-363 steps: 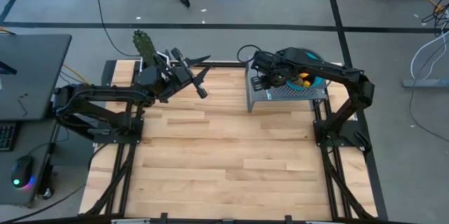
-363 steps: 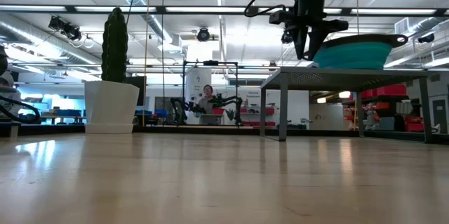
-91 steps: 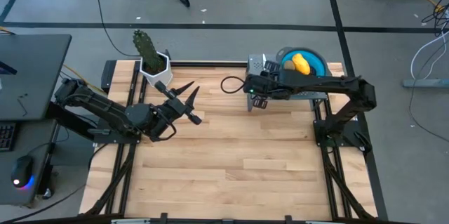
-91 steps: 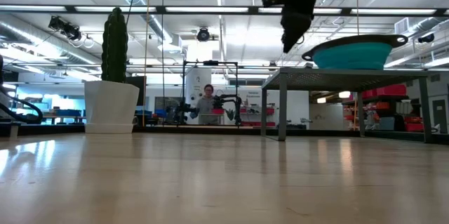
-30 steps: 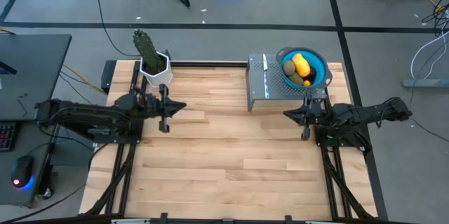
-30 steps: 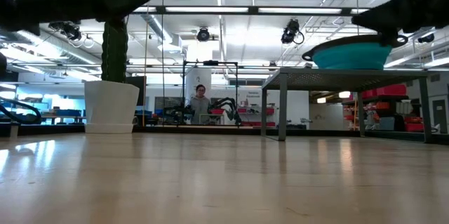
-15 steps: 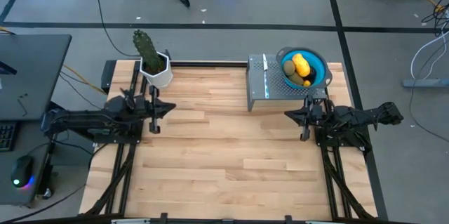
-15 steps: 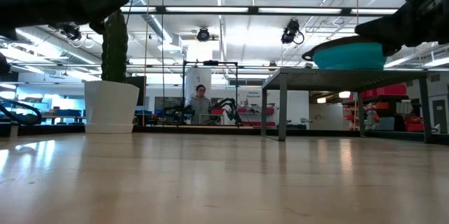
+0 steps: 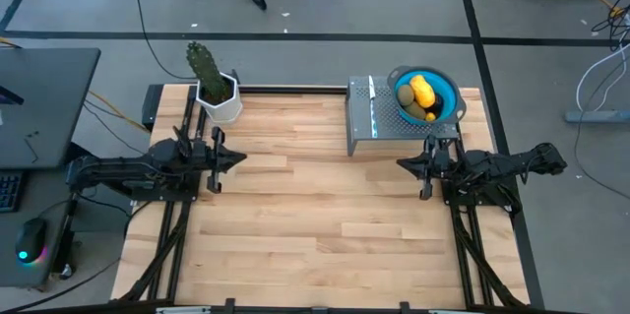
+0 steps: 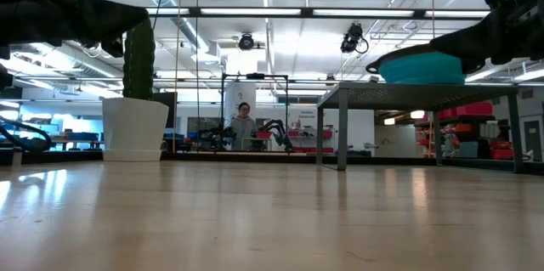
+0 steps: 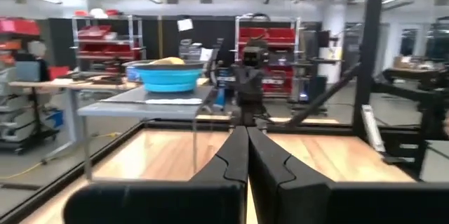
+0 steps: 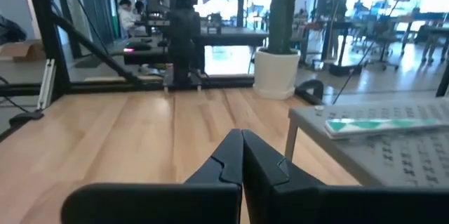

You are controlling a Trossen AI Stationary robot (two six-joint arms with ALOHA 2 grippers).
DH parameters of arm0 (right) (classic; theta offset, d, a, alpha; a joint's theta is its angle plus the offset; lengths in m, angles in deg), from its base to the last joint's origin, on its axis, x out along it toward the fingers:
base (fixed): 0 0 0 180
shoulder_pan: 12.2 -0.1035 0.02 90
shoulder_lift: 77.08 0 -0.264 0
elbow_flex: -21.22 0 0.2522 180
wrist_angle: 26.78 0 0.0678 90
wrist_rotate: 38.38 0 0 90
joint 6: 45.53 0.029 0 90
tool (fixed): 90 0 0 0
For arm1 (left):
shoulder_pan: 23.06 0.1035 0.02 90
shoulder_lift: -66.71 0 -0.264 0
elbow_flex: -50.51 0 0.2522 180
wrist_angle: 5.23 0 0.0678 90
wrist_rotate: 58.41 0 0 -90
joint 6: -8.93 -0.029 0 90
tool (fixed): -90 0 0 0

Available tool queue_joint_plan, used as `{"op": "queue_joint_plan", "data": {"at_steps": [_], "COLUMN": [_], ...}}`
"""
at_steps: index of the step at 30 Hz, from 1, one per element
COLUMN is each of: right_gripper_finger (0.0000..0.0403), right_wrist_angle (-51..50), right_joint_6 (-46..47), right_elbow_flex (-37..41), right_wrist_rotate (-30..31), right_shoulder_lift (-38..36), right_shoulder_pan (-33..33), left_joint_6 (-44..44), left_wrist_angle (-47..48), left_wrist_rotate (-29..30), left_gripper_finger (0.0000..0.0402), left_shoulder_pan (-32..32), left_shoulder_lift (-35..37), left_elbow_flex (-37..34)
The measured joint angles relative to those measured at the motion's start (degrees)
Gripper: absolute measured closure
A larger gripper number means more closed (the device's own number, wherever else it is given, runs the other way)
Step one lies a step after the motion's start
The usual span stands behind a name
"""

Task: Pick & Place Fruit
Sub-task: Return to Home Position

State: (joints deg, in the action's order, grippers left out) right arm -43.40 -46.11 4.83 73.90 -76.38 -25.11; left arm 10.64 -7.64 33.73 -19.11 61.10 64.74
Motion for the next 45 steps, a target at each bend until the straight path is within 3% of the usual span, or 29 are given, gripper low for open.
{"op": "queue_joint_plan", "data": {"at_steps": [7, 16, 19, 28, 45], "right_gripper_finger": [0.0400, 0.0400, 0.0400, 0.0400, 0.0400], "right_wrist_angle": [6.47, 6.61, 6.61, 6.91, 6.93], "right_joint_6": [-3.68, -6.69, -5.90, -7.41, -5.88], "right_elbow_flex": [2.07, 2.07, 2.07, 2.07, 2.07], "right_wrist_rotate": [0.00, 1.54, 1.49, 6.69, 6.60], "right_shoulder_lift": [0.84, 0.86, 0.86, 0.86, 0.86], "right_shoulder_pan": [0.11, 0.13, 0.11, 0.15, 0.13], "left_joint_6": [-1.44, -5.15, -3.91, -5.71, -20.63], "left_wrist_angle": [0.42, 0.45, 2.25, 3.23, 3.21], "left_wrist_rotate": [-1.41, 12.61, 14.81, 14.98, 15.00], "left_gripper_finger": [0.0375, 0.0351, 0.0351, 0.0356, 0.0356], "left_shoulder_pan": [-0.99, -0.98, -0.97, -0.97, -0.97], "left_shoulder_lift": [0.02, 0.00, 0.00, 0.00, 0.00], "left_elbow_flex": [0.00, -0.02, -0.02, -0.04, -0.07]}}
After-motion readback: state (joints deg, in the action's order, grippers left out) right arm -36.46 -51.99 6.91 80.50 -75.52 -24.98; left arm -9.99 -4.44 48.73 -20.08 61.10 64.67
